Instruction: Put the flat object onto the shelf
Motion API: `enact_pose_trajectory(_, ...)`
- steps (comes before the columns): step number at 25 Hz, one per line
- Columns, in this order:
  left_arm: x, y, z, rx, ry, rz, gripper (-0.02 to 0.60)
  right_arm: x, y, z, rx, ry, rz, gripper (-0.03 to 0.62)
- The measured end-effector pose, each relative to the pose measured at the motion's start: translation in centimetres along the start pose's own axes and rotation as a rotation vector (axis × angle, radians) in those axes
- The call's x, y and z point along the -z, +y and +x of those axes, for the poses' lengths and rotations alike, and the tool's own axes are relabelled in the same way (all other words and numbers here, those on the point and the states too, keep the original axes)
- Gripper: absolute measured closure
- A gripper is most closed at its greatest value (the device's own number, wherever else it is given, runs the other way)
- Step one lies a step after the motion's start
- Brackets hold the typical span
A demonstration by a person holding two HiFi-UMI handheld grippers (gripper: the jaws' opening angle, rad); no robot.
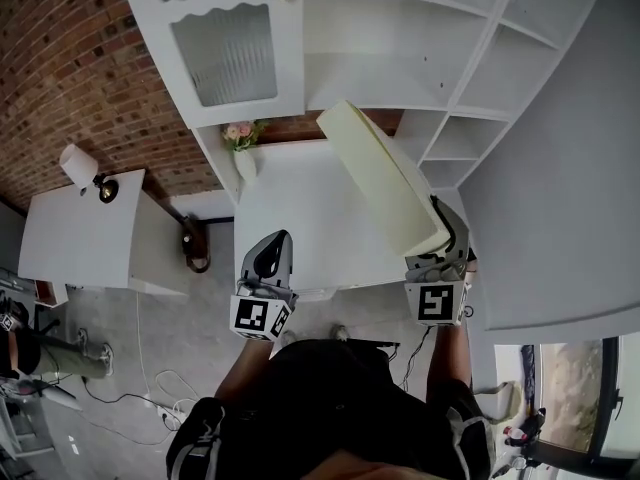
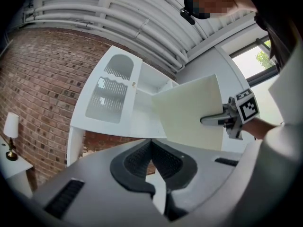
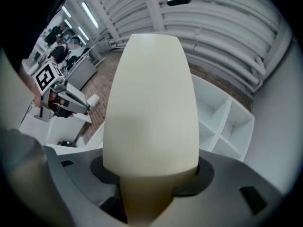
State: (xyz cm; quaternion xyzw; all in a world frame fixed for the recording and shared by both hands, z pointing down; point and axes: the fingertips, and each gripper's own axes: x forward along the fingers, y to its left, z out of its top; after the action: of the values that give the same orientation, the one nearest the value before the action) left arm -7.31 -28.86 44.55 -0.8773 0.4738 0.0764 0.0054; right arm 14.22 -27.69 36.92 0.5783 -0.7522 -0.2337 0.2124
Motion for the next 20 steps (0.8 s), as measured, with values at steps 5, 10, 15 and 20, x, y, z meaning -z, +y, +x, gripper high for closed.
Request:
enact_pose_trajectory(5, 0.3, 0.2, -0.2, 0.009, 0.004, -0.013, 0.572, -7.0, -6.1, 1.3, 0.13, -0.086, -0.377, 0.313)
enact_pose_trajectory(10, 0.0, 0.1, -0.2, 0.014, -0.001, -0.016, 0.572, -12.7, -11.7, 2.9, 0.269, -0.102, -0.616, 0.313)
enact_pose_trajectory(15, 0.3, 0.3, -0.3, 0.006, 0.003, -0.028, 0.572, -16.8, -16.0, 5.8, 0.346, -0.089, -0.731, 0.313)
enact_pose_trajectory(20, 0.2, 0.5, -0.2, 0.002, 0.003, -0.027, 0.572, -18.4, -18.2, 10.1, 0.379, 0.005, -0.841, 0.313)
